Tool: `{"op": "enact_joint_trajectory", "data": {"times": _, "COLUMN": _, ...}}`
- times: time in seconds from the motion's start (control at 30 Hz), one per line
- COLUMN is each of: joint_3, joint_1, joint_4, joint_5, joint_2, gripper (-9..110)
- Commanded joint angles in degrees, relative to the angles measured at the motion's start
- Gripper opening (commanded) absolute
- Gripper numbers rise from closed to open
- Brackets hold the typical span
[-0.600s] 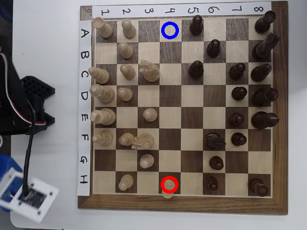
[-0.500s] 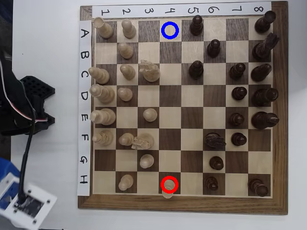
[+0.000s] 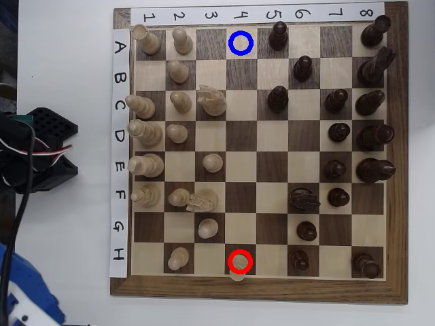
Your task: Move the piece to destination
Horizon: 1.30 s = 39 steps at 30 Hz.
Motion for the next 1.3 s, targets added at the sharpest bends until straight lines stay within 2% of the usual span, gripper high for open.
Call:
{"op": "enact_joint_trajectory", "data": {"times": 0.0, "joint_3": -31.46, "joint_1": -11.34, "joint_4": 7.91, "joint_5": 14.85, "joint_2": -14.50, "gripper": 0}}
{"op": "enact_joint_trajectory", "data": {"times": 0.23, "joint_3": -38.06, "joint_1": -18.54, "joint_4": 8.44, "joint_5": 20.83, "joint_2": -24.52, "gripper": 0}}
{"op": "enact_joint_trajectory", "data": {"times": 0.43, "joint_3": -33.40, "joint_1": -23.73, "joint_4": 8.96, "joint_5": 20.92, "joint_2": -25.58, "gripper": 0}}
{"op": "enact_joint_trajectory", "data": {"times": 0.57, "joint_3": -26.81, "joint_1": -27.86, "joint_4": 8.96, "joint_5": 32.52, "joint_2": -24.43, "gripper": 0}}
{"op": "enact_joint_trajectory", "data": {"times": 0.7, "joint_3": -18.98, "joint_1": -30.59, "joint_4": 8.09, "joint_5": 37.97, "joint_2": -22.41, "gripper": 0}}
{"op": "enact_joint_trajectory", "data": {"times": 0.83, "joint_3": -9.49, "joint_1": -32.26, "joint_4": 1.93, "joint_5": 39.11, "joint_2": -19.51, "gripper": 0}}
{"op": "enact_joint_trajectory", "data": {"times": 1.0, "joint_3": 5.19, "joint_1": -33.22, "joint_4": -12.39, "joint_5": 38.14, "joint_2": -13.45, "gripper": 0}}
{"op": "enact_joint_trajectory", "data": {"times": 1.27, "joint_3": 17.58, "joint_1": -31.82, "joint_4": -27.33, "joint_5": 34.19, "joint_2": -8.88, "gripper": 0}}
